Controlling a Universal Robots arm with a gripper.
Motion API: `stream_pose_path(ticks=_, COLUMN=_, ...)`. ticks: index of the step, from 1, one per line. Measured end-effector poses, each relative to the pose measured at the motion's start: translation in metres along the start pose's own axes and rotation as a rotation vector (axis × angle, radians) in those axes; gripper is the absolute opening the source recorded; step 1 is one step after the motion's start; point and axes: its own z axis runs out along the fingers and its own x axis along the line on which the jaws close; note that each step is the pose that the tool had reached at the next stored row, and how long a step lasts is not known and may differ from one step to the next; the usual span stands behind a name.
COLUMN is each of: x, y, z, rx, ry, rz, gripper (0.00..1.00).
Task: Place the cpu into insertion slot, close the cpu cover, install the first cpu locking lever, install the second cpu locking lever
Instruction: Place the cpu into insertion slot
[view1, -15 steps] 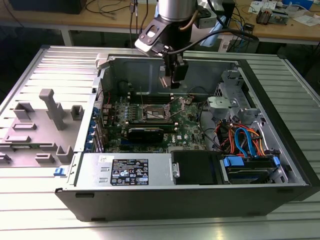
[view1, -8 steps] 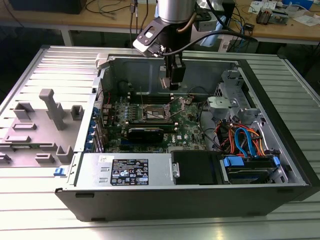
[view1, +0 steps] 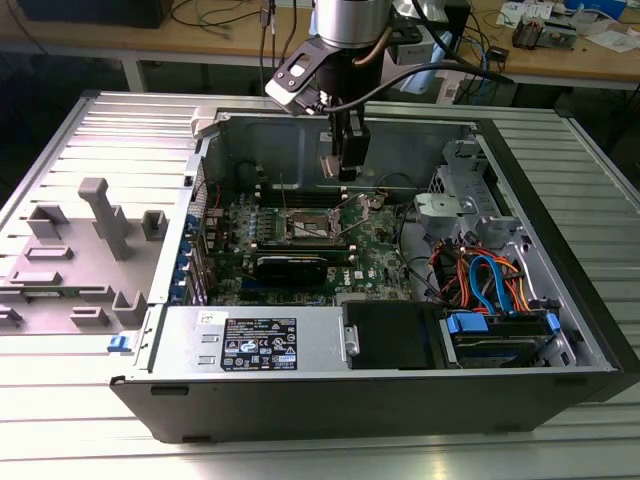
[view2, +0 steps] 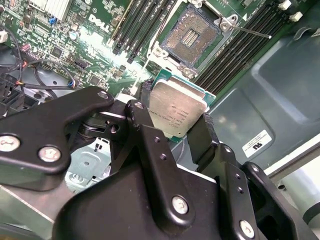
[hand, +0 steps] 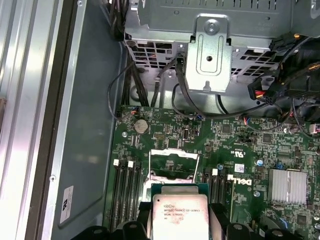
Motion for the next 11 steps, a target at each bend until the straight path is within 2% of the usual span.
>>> stream_pose_path(ticks=11, x=-0.0003, y=-0.0002, z=0.0011, rx=0.0003, ry=-0.0012, rz=0.019, gripper=0.54)
